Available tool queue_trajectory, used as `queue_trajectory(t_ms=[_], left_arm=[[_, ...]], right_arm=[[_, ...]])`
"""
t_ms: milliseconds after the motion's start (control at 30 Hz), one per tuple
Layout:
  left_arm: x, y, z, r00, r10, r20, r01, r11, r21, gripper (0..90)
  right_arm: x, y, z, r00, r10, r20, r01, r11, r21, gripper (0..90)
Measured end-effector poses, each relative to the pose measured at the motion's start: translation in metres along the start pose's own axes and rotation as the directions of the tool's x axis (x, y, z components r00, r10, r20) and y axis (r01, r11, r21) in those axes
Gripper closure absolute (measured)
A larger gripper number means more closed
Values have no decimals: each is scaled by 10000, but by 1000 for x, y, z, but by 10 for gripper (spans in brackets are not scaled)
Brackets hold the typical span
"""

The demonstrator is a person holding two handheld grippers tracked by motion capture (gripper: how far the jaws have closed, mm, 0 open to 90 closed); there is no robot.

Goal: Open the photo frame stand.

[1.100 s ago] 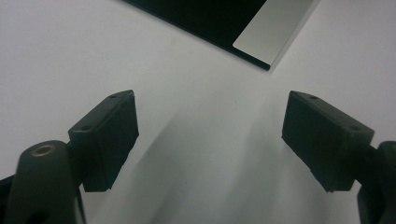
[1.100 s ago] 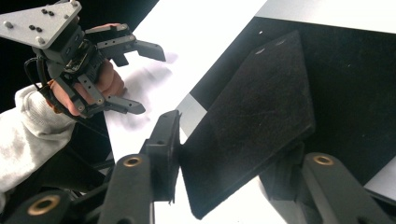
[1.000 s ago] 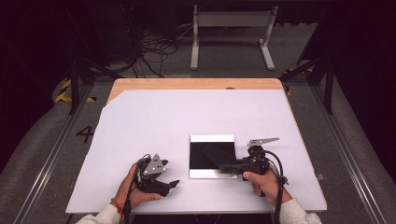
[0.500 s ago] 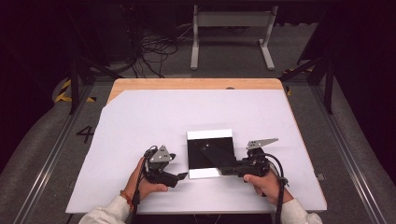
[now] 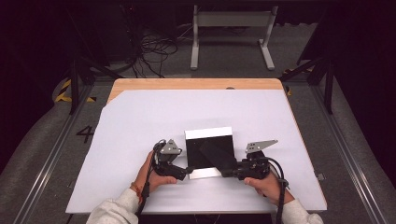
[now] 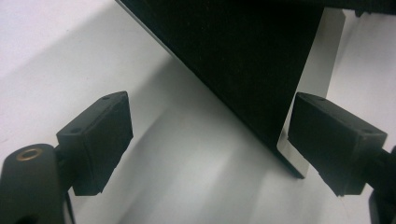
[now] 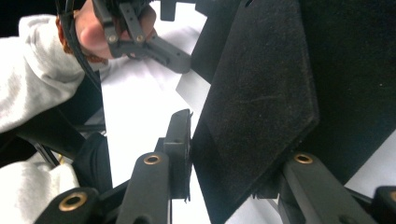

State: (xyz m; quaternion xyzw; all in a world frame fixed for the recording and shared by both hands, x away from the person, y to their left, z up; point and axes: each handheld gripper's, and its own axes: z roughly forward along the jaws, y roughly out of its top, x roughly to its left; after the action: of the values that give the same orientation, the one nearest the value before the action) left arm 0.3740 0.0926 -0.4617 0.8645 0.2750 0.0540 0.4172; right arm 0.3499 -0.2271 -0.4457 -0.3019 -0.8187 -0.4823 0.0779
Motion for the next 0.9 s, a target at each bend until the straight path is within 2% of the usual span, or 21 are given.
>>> queue_trajectory(t_ms=[133, 167, 267, 333, 433, 500, 600, 700, 767, 900], left_arm=[[1, 2, 2, 9997, -167, 177, 169, 9998, -123, 173], [0, 5, 3, 9993, -116, 353, 126, 9996, -269, 193], [-2, 8, 4, 9996, 81, 254, -72, 9994, -338, 215], [-2, 10, 6, 9989, -85, 462, 108, 9987, -493, 238], [-6, 14, 10, 9989, 145, 448, -123, 9988, -479, 280], [-10, 17, 8, 9985, 442, 308, -420, 9968, -677, 305], [-7, 19, 3, 9991, 341, 262, -312, 9944, -1013, 391], [-6, 20, 1, 9989, 385, 254, -357, 9941, -1028, 415], [-6, 21, -3, 9989, 400, 231, -368, 9912, -1270, 458], [-9, 24, -11, 9963, 856, -83, -858, 9847, -1519, 543]], right_arm=[[4, -1, -1, 9993, -370, 36, 369, 9993, 88, 663], [4, -2, -1, 9992, -399, 31, 399, 9992, 85, 663], [5, -2, -1, 9985, -540, 68, 539, 9985, 119, 663], [6, -2, -1, 9975, -708, 68, 707, 9974, 113, 664], [9, -2, -1, 9951, -972, 160, 970, 9952, 116, 664], [10, -2, -1, 9945, -1027, 193, 1025, 9947, 108, 664], [11, -4, -1, 9930, -1146, 300, 1142, 9933, 170, 662], [11, -4, -1, 9916, -1240, 357, 1234, 9922, 180, 661], [13, -4, -2, 9895, -1354, 509, 1345, 9907, 219, 661], [16, -4, -2, 9822, -1671, 860, 1652, 9858, 290, 678]])
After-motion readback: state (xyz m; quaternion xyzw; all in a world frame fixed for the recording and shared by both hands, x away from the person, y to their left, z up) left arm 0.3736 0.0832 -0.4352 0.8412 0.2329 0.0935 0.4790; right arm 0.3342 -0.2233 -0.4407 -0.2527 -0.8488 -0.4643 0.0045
